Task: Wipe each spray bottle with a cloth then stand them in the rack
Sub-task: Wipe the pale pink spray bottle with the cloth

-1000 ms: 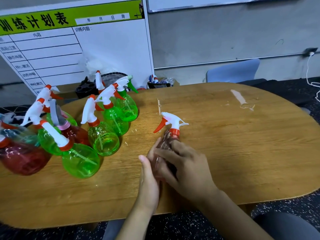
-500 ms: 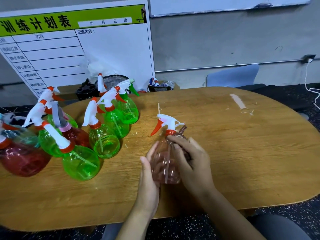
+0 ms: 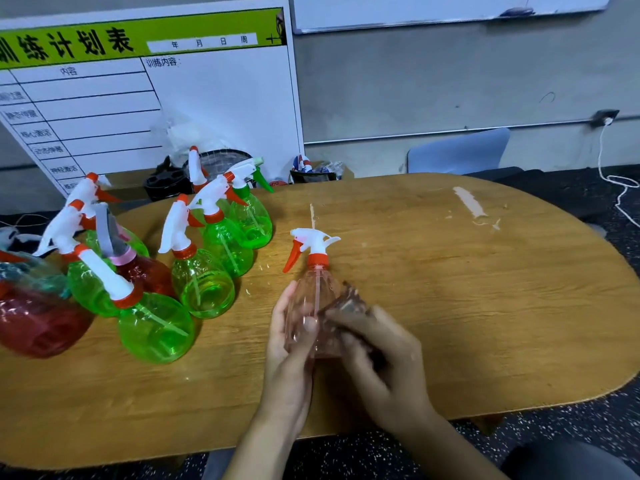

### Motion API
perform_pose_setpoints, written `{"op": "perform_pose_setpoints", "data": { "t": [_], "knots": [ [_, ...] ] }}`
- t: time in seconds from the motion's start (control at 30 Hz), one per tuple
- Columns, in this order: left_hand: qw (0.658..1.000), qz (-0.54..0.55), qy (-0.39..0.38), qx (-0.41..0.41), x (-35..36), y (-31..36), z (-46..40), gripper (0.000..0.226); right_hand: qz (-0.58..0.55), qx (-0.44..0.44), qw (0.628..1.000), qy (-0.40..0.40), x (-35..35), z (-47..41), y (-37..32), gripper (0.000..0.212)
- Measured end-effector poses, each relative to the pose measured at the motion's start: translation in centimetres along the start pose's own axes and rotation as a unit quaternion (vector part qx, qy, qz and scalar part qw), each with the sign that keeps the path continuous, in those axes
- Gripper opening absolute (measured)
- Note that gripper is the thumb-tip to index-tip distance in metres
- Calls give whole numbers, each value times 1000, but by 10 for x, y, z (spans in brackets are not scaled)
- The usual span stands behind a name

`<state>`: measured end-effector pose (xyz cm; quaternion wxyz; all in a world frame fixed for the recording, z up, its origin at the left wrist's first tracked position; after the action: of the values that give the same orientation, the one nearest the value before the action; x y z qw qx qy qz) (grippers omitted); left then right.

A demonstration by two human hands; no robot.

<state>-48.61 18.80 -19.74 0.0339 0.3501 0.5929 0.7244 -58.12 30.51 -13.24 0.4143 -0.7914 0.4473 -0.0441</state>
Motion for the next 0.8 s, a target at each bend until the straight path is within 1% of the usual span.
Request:
{"op": "perform_pose_setpoints", "data": {
  "t": [0.07, 0.1, 0.17, 0.2, 0.27, 0.3, 0.37, 0.43, 0.5, 0.53, 0.6, 0.67, 0.73, 0.8],
  "knots": [
    [1000, 17, -13, 0, 1, -5, -3, 98, -15, 61, 996, 62, -13, -9, 11, 30],
    [1000, 24, -16, 0, 1, -6, -4, 90, -41, 102, 990, 85, -15, -12, 20, 31],
    [999, 27, -23, -2, 2, -7, -4, 71, -116, 188, 968, 120, -11, -10, 40, 28],
    [999, 20, -28, -3, 2, -8, -3, 67, -151, 221, 954, 133, -6, -8, 48, 25],
    [999, -4, -44, 5, 5, -9, -3, 63, -190, 257, 935, 150, 0, -2, 57, 20],
    [998, -18, -51, 9, 7, -9, -3, 59, -192, 262, 934, 152, 1, -2, 57, 22],
    [998, -32, -55, 12, 8, -11, -3, 49, -177, 258, 939, 142, 1, -3, 56, 23],
    [998, -33, -55, 7, 7, -13, -4, 51, -150, 241, 949, 134, -4, -7, 53, 23],
    [997, -38, -59, 6, 8, -14, -5, 52, -96, 201, 966, 133, -13, -16, 48, 24],
    [997, -41, -61, 5, 8, -14, -5, 51, -57, 174, 976, 121, -15, -21, 43, 25],
    [997, -49, -63, 6, 9, -14, -5, 51, 30, 122, 990, 71, -11, -30, 34, 27],
    [997, -51, -60, 11, 10, -12, -4, 52, 93, 89, 991, 34, -3, -33, 28, 29],
    [997, -43, -60, 16, 11, -9, -3, 53, 117, 60, 991, 24, 2, -31, 22, 32],
    [998, -31, -58, 16, 12, -6, -2, 52, 113, 12, 993, -4, 8, -24, 14, 31]
  ]
}}
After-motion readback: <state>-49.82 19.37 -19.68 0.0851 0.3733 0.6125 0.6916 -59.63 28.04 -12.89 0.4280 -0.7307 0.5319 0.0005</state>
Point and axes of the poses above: each hand's wrist, its own z-axis away from the middle knuckle, its own x-axis out of the palm, y = z × x, the point moved 9 cm from there along -z, towards the middle knuckle, and after that the axes turned 5 degrees about z, right-handed, at the moved point
